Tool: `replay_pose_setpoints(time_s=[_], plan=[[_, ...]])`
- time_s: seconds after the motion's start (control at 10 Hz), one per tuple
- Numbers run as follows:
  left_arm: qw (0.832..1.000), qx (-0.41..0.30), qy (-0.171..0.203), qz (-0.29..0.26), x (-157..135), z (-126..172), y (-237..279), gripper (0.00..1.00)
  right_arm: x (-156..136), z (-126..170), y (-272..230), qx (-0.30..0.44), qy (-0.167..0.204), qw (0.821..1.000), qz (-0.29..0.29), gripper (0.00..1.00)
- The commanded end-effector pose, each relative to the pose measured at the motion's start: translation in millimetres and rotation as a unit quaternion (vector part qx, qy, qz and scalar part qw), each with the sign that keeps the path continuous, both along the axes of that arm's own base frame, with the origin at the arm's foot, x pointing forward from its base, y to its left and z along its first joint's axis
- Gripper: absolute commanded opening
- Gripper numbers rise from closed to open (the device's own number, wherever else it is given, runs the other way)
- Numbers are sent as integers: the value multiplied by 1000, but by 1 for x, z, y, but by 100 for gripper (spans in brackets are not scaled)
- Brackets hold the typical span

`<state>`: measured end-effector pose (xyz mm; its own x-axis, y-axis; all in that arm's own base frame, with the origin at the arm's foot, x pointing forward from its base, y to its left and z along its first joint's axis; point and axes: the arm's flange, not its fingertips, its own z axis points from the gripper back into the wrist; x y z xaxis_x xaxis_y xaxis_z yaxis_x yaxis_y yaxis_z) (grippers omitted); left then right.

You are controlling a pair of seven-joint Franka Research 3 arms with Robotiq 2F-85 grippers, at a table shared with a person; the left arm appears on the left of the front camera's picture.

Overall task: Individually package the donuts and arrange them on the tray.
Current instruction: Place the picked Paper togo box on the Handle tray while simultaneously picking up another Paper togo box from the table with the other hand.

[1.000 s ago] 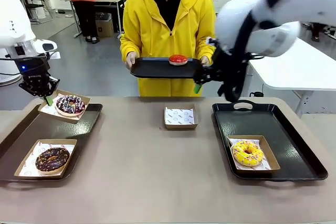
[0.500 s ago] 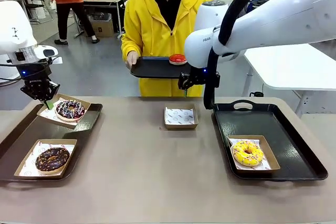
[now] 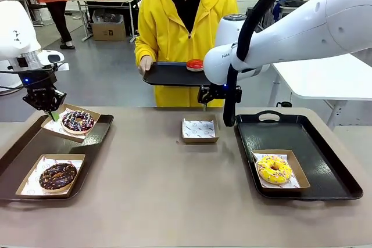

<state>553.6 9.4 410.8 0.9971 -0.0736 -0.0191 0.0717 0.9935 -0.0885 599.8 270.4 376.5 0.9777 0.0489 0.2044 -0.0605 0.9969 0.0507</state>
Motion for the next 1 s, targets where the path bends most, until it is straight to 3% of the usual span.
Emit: replay_pose_setpoints(time_s=[0.0, 0.1, 0.3, 0.7, 0.9], plan=[[1000, 0, -2, 7, 0, 3, 0, 1, -16, 3, -4, 50, -2, 999, 20, 100], [1000, 0, -2, 7, 0, 3, 0, 1, 0, 0, 0, 0, 0, 1000, 0, 100], [1000, 0, -2, 7, 0, 3, 0, 1, 0, 0, 0, 0, 0, 1000, 0, 100], [1000, -15, 20, 16, 11, -12, 6, 1, -32, -20, 0, -6, -4, 1000, -17, 100], [1000, -18, 15, 19, 15, -19, 7, 1, -33, -37, -5, -2, 2, 1000, -21, 100]])
